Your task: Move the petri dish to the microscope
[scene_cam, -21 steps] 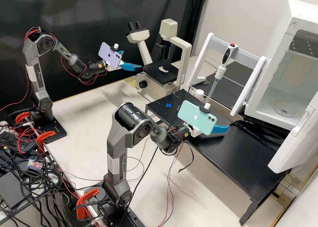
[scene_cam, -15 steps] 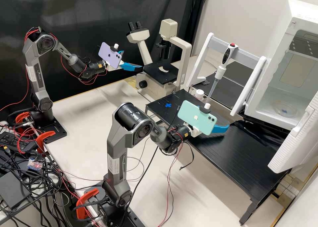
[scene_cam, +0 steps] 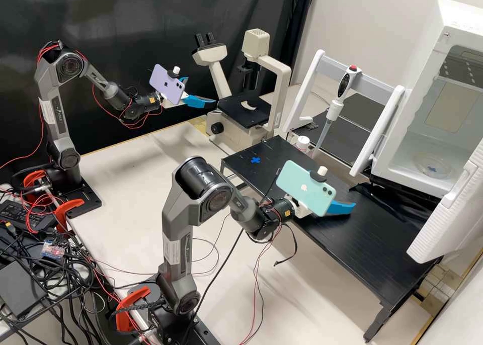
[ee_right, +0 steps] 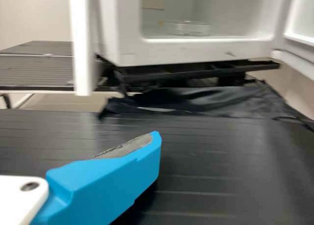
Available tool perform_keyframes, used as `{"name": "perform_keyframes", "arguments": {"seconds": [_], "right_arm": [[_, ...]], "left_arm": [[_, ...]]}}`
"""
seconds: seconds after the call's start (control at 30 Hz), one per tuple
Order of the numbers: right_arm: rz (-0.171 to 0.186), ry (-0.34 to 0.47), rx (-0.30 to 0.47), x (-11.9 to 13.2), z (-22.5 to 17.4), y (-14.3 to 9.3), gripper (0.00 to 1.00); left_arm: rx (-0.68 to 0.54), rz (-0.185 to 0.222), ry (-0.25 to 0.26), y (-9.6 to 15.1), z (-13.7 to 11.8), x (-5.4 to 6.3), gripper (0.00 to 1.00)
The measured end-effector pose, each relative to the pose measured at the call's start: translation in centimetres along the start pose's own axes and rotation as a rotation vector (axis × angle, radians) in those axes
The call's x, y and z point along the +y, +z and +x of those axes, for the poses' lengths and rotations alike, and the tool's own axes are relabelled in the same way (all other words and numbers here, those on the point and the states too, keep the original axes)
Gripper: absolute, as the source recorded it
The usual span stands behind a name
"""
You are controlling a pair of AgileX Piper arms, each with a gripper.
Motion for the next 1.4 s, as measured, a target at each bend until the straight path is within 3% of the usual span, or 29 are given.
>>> {"name": "perform_keyframes", "arguments": {"seconds": [0.17, 0.57, 0.67, 0.93, 1.1, 1.27, 1.4], "right_arm": [[0.04, 0.061, -0.029, 1.9, 0.3, 1.2, 1.0], [0.043, 0.182, -0.075, 6.8, 5.2, 2.9, 1.0], [0.068, 0.205, -0.097, 8.1, 6.1, 3.2, 1.0], [0.102, 0.277, -0.094, 11.3, 8.9, 2.5, 1.0], [0.111, 0.288, -0.074, 12.8, 11.2, 1.8, 1.0], [0.149, 0.273, -0.063, 14.0, 13.8, 1.5, 1.0], [0.149, 0.249, -0.049, 14.4, 15.9, 0.8, 1.0]], "left_arm": [[0.0, 0.0, 0.0, 0.0, 0.0, 0.0, 1.0], [0.0, 0.0, 0.0, 0.0, 0.0, 0.0, 1.0], [0.0, 0.0, 0.0, 0.0, 0.0, 0.0, 1.0], [0.0, 0.0, 0.0, 0.0, 0.0, 0.0, 1.0], [0.0, 0.0, 0.0, 0.0, 0.0, 0.0, 1.0], [0.0, 0.0, 0.0, 0.0, 0.0, 0.0, 1.0], [0.0, 0.0, 0.0, 0.0, 0.0, 0.0, 1.0]]}}
